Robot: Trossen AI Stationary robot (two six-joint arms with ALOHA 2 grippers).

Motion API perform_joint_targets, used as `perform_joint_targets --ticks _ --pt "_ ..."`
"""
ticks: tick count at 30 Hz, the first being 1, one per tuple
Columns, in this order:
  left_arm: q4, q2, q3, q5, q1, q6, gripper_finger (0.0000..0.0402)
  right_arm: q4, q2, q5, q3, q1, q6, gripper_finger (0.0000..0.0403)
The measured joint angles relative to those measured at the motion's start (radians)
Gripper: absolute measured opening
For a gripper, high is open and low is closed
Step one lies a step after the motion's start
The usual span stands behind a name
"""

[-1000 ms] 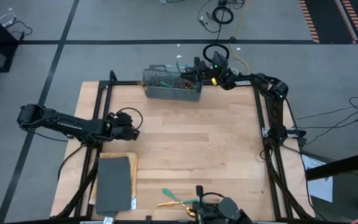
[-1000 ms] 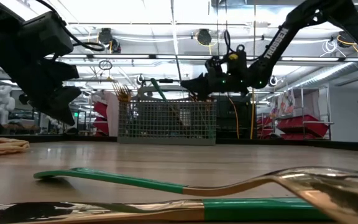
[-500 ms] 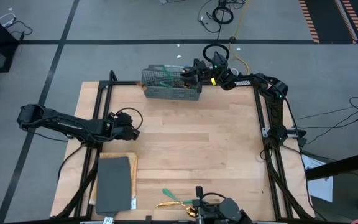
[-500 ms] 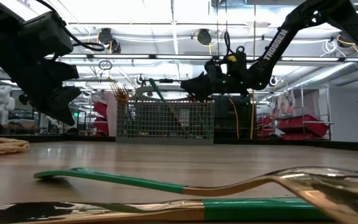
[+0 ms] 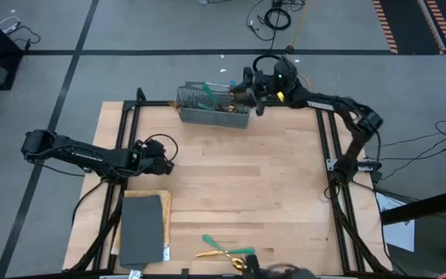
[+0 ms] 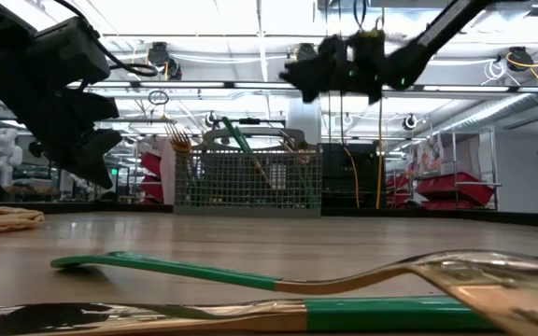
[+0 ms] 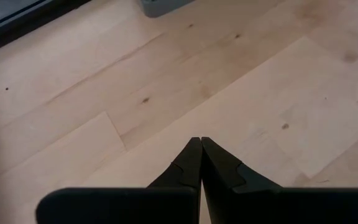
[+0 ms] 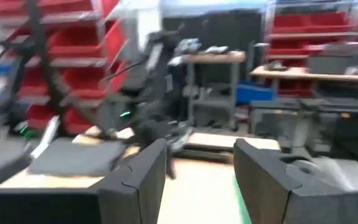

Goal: Sort silverware
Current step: Put the green table knife into the gray silverware basket

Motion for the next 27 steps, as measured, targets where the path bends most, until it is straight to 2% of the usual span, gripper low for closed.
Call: perform_joint_targets --ticks 2,5,7,9,12,15,18,20,24,27 --pt "0.004 0.0 0.0 0.0 0.0 0.0 0.0011 -0.087 -0.068 0.003 -0.002 0.024 -0.101 0.0176" --pt "0.014 0.0 0.0 0.0 0.0 0.0 0.0011 -0.216 -0.187 0.113 0.001 0.038 -0.242 0.0178" --pt "0.029 0.0 0.0 0.0 0.0 0.0 0.0011 -0.353 -0.252 0.168 0.002 0.035 -0.294 0.0178" --pt "0.039 0.0 0.0 0.0 0.0 0.0 0.0011 -0.528 -0.304 0.181 0.0 0.053 -0.326 0.0177" --pt "0.057 0.0 0.0 0.0 0.0 0.001 0.0011 -0.807 -0.362 0.192 0.0 0.155 -0.396 0.0173" --pt "0.057 0.0 0.0 0.0 0.0 0.008 0.0011 -1.058 -0.362 0.347 0.0 0.333 -0.43 0.0173" --pt "0.057 0.0 0.0 0.0 0.0 0.009 0.0011 -1.181 -0.328 0.515 -0.002 0.548 -0.383 0.0173" --pt "0.057 0.0 0.0 0.0 0.0 0.01 0.0011 -1.204 -0.304 0.58 -0.001 0.674 -0.316 0.0176" --pt "0.062 0.0 0.0 0.005 0.0 0.01 0.0011 -1.187 -0.25 0.63 -0.001 0.867 -0.119 0.0177" --pt "0.076 0.0 0.0 0.023 0.0 0.026 0.0011 -1.1 -0.211 0.653 0.0 0.981 0.032 0.0176"
